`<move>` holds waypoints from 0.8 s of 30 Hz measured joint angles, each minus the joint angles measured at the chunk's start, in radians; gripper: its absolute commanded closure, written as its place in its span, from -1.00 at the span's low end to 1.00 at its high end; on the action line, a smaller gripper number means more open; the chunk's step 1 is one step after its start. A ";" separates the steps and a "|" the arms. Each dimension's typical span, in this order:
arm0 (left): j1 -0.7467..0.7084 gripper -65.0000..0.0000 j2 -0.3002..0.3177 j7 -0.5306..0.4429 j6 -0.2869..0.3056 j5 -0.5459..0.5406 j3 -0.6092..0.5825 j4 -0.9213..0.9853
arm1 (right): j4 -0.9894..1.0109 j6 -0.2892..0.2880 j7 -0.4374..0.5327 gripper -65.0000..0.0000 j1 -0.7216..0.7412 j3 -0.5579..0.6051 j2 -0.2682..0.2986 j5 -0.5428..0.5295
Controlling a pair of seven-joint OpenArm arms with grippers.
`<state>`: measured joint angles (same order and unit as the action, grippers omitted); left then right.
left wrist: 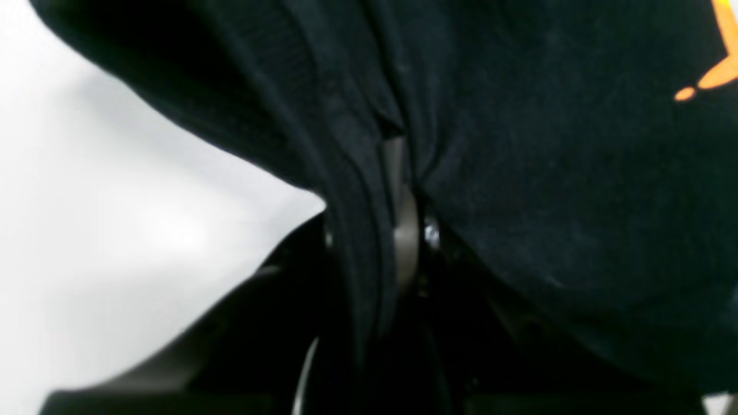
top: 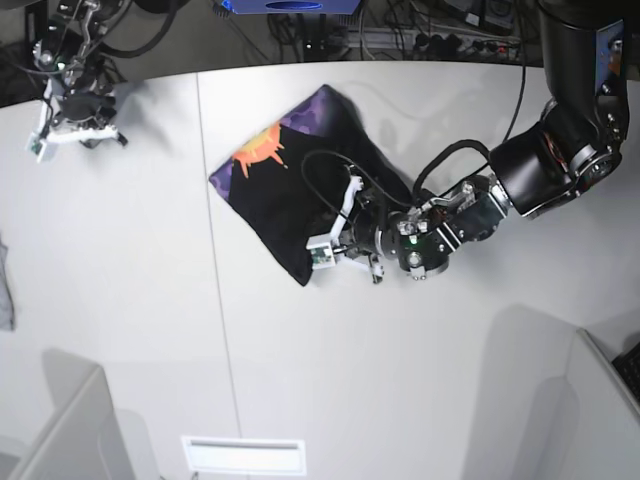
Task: Fold the T-shirt properly
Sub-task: 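Drag and rotate the folded shirt with the left gripper to square it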
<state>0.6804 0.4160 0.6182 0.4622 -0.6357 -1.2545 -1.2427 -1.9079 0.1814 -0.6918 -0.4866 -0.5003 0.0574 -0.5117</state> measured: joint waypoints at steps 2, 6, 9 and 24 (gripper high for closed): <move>0.001 1.00 0.001 -0.072 0.043 0.095 -0.019 -0.001 | 0.000 0.000 0.006 1.00 -0.005 0.000 -0.012 -0.003; -0.037 1.00 -0.001 -0.144 0.101 0.252 0.021 -0.007 | 0.000 0.000 -0.004 1.00 -0.016 -0.002 -0.047 -0.004; -0.061 1.00 -0.011 -0.185 0.143 0.370 0.055 -0.008 | 0.000 0.000 0.005 1.00 -0.021 -0.004 -0.060 0.003; -0.032 1.00 -0.116 -0.411 0.220 0.519 0.061 0.137 | 0.000 0.000 0.001 1.00 -0.024 0.001 -0.096 0.000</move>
<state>0.6487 0.3004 0.2070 0.6827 -0.1169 -1.1938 -1.1061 -1.9079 0.1814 -0.6907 -0.5106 -0.4992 -0.0387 -0.5121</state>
